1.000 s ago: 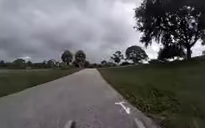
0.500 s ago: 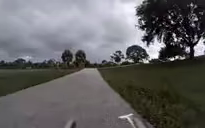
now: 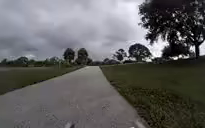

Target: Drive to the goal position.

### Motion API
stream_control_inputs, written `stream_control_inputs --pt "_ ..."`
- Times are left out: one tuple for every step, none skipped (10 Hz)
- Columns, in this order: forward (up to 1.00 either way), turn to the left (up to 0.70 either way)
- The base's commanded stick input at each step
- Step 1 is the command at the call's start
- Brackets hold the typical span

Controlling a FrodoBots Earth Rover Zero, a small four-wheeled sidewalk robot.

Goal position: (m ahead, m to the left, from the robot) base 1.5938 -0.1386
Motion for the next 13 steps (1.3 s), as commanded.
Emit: stream_control_inputs --pt "0.70 0.00" --pt "0.70 0.00" --pt "0.70 0.00" --pt "0.70 0.00" --pt "0.70 0.00" --pt "0.70 0.00" --pt "0.70 0.00" --pt "0.70 0.00" --pt "0.70 0.00" --pt "0.70 0.00" --pt "0.70 0.00" --pt "0.70 0.00" --pt "0.70 0.00"
